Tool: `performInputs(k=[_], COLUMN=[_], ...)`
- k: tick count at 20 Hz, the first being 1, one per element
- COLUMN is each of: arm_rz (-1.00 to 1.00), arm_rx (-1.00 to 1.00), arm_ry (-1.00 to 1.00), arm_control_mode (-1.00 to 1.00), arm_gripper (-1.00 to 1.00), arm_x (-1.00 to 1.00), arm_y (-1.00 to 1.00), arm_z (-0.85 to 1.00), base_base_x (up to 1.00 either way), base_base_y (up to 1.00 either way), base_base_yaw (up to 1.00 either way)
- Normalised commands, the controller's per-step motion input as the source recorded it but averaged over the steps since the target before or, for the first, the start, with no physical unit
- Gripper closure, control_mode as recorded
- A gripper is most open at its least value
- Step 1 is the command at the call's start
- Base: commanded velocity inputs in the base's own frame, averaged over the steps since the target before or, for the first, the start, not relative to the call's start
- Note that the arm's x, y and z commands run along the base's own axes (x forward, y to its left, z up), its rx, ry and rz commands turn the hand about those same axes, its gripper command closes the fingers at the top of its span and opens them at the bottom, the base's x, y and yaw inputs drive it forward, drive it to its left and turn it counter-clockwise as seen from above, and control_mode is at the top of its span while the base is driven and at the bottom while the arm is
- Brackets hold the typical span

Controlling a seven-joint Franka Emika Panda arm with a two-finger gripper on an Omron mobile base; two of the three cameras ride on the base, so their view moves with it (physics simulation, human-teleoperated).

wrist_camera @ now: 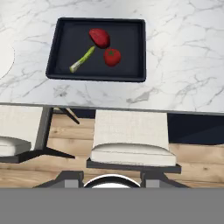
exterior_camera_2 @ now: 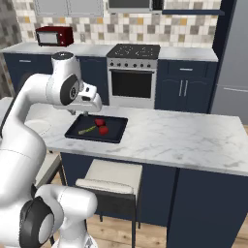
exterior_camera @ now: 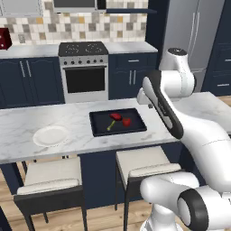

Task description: Create a steak meal by picking up the steak and asparagus from the tray and placing them on the plate. Leave the tomato on the tray.

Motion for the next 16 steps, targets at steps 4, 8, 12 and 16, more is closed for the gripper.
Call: performInputs(k=[4,8,12,16], arm_rz=[0.0,0.0,-0.04,-0.03], arm_rx=[-0.01,-0.03,-0.01,0.0], arm_ry=[0.0,-0.05,-0.04,0.01], arm_control_mode=[-1.0,-1.0,-1.0,-1.0], arm_gripper=[-1.0,-1.0,-1.0,-1.0], arm_x=[0.0,0.0,0.0,0.19], arm_y=[0.22,0.52,0.56,0.56], arm_z=[-0.1,-0.48,-0.51,-0.41], base_base_x=[0.0,0.0,0.0,0.0], base_base_y=[0.0,0.0,0.0,0.0], base_base_yaw=[0.0,0.0,0.0,0.0])
